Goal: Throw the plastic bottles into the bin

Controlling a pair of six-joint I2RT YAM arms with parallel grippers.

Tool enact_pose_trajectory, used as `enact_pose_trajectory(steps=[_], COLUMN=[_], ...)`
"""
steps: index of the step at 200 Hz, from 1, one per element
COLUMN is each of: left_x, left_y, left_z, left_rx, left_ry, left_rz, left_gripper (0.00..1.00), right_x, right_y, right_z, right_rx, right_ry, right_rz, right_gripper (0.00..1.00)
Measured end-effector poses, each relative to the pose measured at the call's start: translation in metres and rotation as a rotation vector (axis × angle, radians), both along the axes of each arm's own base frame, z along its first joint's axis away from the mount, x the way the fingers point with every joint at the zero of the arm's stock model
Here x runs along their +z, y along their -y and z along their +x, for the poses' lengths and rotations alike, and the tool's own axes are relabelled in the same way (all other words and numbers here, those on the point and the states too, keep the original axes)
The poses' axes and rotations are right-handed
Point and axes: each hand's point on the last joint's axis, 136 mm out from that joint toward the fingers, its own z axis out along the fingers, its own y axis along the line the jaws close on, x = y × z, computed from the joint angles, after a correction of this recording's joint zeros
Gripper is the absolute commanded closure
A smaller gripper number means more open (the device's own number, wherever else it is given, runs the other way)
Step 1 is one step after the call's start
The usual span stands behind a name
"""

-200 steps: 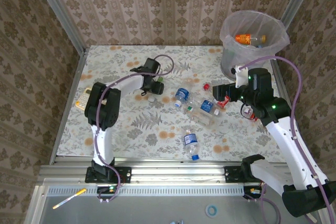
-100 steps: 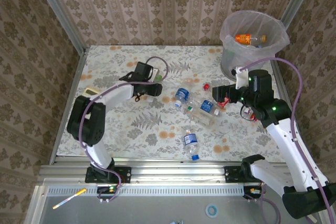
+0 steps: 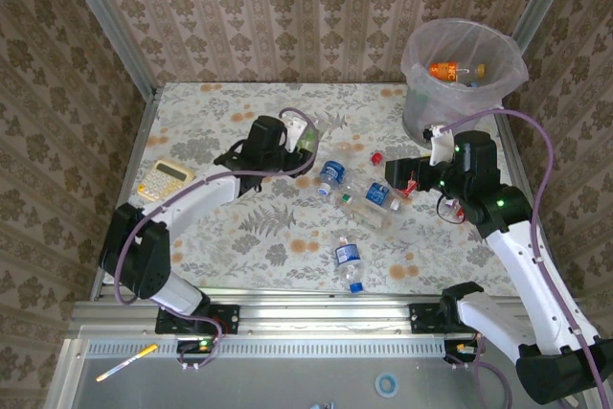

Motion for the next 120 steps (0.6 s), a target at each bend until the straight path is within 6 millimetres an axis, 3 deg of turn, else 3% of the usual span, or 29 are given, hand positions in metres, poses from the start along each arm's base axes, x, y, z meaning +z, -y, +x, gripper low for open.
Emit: enact_pose_trajectory(steps=[76, 120], left_x=[0.022, 0.046], left_y=[0.022, 0.049], left_z=[-0.021, -0.038], left_rx=[-0.091, -0.172], left_ry=[0.064, 0.115], left_rz=[-0.016, -0.043], left_gripper=[0.59, 0.59], right_x=[0.003, 0.008], right_y=[-0.008, -0.022], right_z=[-0.002, 0.000], right_rx=[0.013, 0.050], right_ry=[-0.001, 0.003], right_rz=[0.073, 0.181], right_gripper=[0.00, 0.00])
